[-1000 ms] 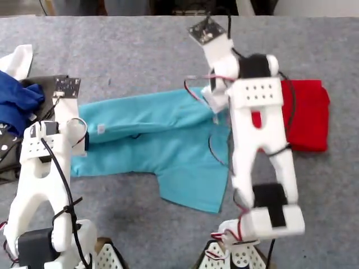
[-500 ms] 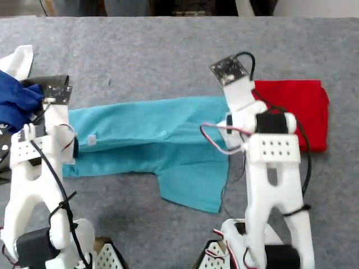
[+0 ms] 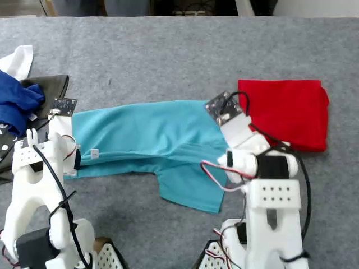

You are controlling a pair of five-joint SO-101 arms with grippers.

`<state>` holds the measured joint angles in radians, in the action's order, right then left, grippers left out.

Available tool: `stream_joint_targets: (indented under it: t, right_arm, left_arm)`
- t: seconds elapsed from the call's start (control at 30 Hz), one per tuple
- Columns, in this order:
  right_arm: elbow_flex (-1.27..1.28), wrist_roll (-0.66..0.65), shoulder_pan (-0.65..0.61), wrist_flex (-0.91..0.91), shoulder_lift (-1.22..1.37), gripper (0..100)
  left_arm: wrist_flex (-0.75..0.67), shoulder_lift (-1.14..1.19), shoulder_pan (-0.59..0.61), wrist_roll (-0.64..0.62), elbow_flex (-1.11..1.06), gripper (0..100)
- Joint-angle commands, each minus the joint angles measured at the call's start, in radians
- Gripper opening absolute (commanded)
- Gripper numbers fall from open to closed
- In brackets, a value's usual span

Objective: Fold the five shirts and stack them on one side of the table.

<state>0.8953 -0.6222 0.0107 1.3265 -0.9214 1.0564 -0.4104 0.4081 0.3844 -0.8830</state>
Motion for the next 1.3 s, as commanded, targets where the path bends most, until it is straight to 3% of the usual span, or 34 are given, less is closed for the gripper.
stream_joint_targets:
  t: [0.0,0.1,0.27,0.57,0.8,1.1,1.27]
  right_arm:
    - [0.019,-0.038,0.011,0.043,-0.065,1.4]
    - [0.044,-0.061,0.011,0.061,-0.085,1.4]
    - [0.068,-0.066,0.011,0.064,-0.087,1.4]
    - [0.074,-0.186,0.011,0.120,-0.088,1.4]
    - [0.079,-0.253,0.011,0.149,-0.082,2.1]
    - [0.027,-0.359,0.017,0.255,-0.087,33.5]
    - [-0.019,-0.333,0.012,0.247,-0.081,29.4]
  left_arm:
    - [0.006,-0.011,0.053,0.034,0.041,3]
    - [0.006,-0.011,0.073,0.109,0.036,3]
    - [0.006,-0.011,0.054,0.110,0.013,3]
    - [0.008,-0.009,0.053,0.117,0.013,3]
    - [0.097,0.000,0.077,0.110,0.077,11]
    - [0.281,-0.002,0.096,0.117,0.209,17]
    - [0.374,-0.011,0.153,0.117,0.283,17]
